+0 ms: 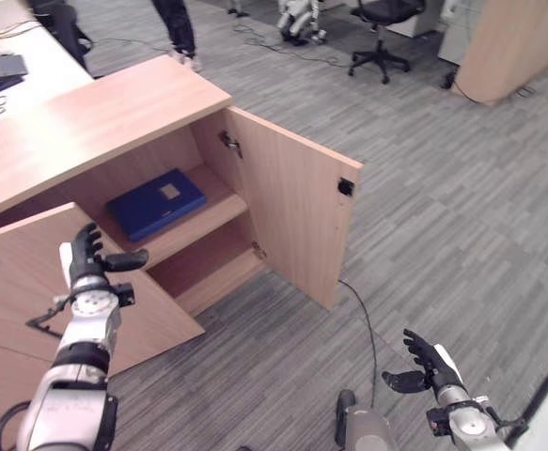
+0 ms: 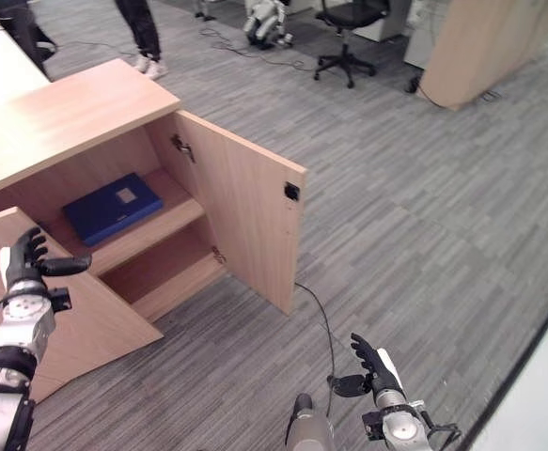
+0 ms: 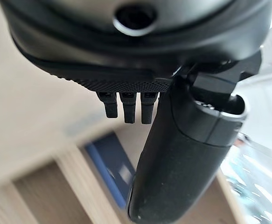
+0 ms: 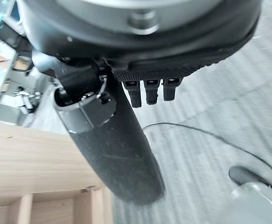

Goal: Put the empty folder in the office cabinet

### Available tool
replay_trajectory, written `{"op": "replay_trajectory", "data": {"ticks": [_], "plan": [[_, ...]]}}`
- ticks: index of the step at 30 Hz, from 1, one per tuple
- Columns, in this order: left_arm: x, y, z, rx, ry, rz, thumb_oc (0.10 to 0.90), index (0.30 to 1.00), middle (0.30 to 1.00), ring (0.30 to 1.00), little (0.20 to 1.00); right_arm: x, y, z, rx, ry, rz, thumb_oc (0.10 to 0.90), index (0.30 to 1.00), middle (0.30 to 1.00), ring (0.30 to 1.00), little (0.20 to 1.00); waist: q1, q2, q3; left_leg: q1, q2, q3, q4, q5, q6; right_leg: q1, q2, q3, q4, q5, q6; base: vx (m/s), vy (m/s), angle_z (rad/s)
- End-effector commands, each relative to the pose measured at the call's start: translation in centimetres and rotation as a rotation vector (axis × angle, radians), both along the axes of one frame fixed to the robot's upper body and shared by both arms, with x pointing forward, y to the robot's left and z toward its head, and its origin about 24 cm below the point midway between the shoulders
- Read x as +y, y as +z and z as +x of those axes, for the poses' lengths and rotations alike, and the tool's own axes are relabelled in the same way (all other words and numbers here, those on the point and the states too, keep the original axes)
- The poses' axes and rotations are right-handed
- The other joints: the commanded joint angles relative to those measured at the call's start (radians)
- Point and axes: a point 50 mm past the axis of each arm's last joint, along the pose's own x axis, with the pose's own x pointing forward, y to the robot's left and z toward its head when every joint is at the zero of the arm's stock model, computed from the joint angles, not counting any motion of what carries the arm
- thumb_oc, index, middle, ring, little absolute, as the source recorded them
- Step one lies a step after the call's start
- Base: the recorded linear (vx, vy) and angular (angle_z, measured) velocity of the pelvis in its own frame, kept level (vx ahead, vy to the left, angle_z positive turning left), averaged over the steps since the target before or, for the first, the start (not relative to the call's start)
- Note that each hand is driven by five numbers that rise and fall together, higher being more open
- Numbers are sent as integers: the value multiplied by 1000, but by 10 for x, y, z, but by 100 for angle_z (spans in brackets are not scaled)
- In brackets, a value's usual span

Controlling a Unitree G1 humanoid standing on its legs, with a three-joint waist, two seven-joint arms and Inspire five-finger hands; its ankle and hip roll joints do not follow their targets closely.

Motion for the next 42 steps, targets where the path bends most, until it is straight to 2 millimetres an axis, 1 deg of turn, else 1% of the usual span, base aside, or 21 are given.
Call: {"op": "replay_trajectory", "data": {"ticks": [1,3,5,6,7,14,20,21,23,24,27,29,30,32,34,35,37,38,39,40,42], "plan": [[-1,60,18,-241,-31,104,800,900,900,900,900,23,23,23,-185,60,62,800,900,900,900,900,-24,2,-79,-4,-61,-33,8,-60,37,156,-112,7,-144,56,143,25,57,7],[-8,52,15,-252,-53,93,800,900,900,900,900,24,20,22,-180,38,70,800,900,900,900,900,-14,-5,-81,-5,-67,-36,6,-66,44,156,-120,-9,-136,61,143,23,43,5],[-26,35,10,-256,-117,65,800,900,900,900,900,24,17,22,-175,17,72,800,900,900,900,900,0,-13,-79,-7,-76,-43,5,-74,52,156,-132,-28,-125,72,143,19,54,8],[-47,18,2,-255,-202,46,800,900,900,900,900,24,16,23,-175,1,73,800,900,900,900,900,15,-20,-76,-9,-83,-51,5,-83,61,156,-142,-42,-114,77,143,12,50,15],[-47,17,1,-253,-201,46,800,900,900,900,900,24,16,23,-173,2,72,800,900,900,900,900,15,-19,-78,-9,-84,-51,5,-84,61,155,-143,-42,-114,77,143,9,42,15],[-126,-49,-59,-122,-593,-136,800,900,900,900,900,19,13,29,-165,-57,82,800,900,900,900,900,66,-27,-69,-10,-107,-83,7,-111,93,151,-152,-53,-63,73,143,21,54,9],[-135,-63,-80,-77,-657,-217,800,900,900,900,900,17,13,32,-168,-53,76,800,900,900,900,900,83,-22,-54,-6,-111,-92,5,-117,109,98,-141,-41,36,56,137,-15,46,-3],[-135,-77,-94,-28,-646,-288,800,900,900,900,900,15,12,35,-163,-51,69,800,900,900,900,900,104,-11,-35,4,-113,-89,0,-125,120,29,-147,-98,151,88,143,-37,53,-15],[-134,-83,-99,-1,-637,-297,800,900,900,900,900,14,11,35,-157,-51,63,800,900,900,900,900,111,-11,-31,9,-115,-86,-1,-130,124,12,-156,-118,172,102,143,39,-22,-52],[-129,-92,-108,48,-625,-306,800,900,900,900,900,14,10,38,-148,-50,55,800,900,900,900,900,129,-13,-33,19,-117,-97,-6,-155,118,33,-166,-156,93,72,141,127,-155,-57],[-128,-102,-114,111,-631,-294,800,900,900,900,900,12,9,41,-144,-55,42,800,900,900,900,900,140,-17,-32,9,-109,-107,-6,-145,101,53,-138,-176,-89,100,126,82,-158,-29],[-126,-114,-115,184,-611,-257,800,900,900,900,900,12,10,42,-156,-72,43,800,900,900,900,900,125,-11,-27,6,-91,-112,-6,-139,77,18,-111,-96,-185,120,132,147,-267,-20],[-126,-127,-118,261,-613,-213,800,900,900,900,900,9,10,37,-152,-72,32,800,900,900,900,900,99,-20,-25,-6,-98,-116,-1,-127,69,13,-97,-27,-255,133,128,96,-210,-1],[-126,-135,-123,303,-610,-205,800,900,900,900,900,7,9,33,-144,-79,25,800,900,900,900,900,90,-18,-33,-6,-105,-120,0,-129,68,31,-94,-28,-274,144,127,139,-184,7],[-129,-147,-132,358,-594,-232,800,900,900,900,900,-1,9,29,-143,-98,11,800,900,900,900,900,71,1,-42,-14,-103,-130,19,-132,61,51,-88,-41,-281,145,123,209,-195,7],[-130,-156,-139,409,-592,-234,800,900,900,900,900,-7,10,26,-143,-119,6,800,900,900,900,900,55,19,-39,-28,-91,-131,69,-144,50,65,-83,-49,-276,132,113,108,-127,17],[-130,-160,-142,438,-599,-222,800,900,900,900,900,-11,11,25,-145,-127,3,800,900,900,900,900,43,28,-35,-51,-74,-125,129,-158,35,73,-77,-57,-269,114,102,138,-178,28],[-129,-162,-144,458,-606,-209,800,900,900,900,900,-15,12,25,-147,-129,-2,800,900,900,900,900,32,34,-28,-79,-47,-111,203,-169,14,84,-75,-71,-260,89,88,180,-267,30],[-127,-165,-149,483,-602,-204,800,900,900,900,900,-21,15,25,-148,-131,-17,800,900,900,900,900,23,38,-19,-120,14,-78,335,-160,-18,109,-72,-93,-251,47,63,118,-194,38],[-127,-165,-149,482,-602,-204,800,900,900,900,900,-21,15,26,-148,-131,-18,800,900,900,900,900,21,40,-18,-124,18,-80,342,-163,-20,110,-69,-94,-251,46,61,118,-200,34],[-124,-171,-153,518,-570,-206,800,900,900,900,900,-24,19,29,-166,-140,-25,800,900,900,900,900,25,44,0,-161,70,-84,484,-95,-62,147,-50,-103,-248,10,28,143,-189,14]]}}
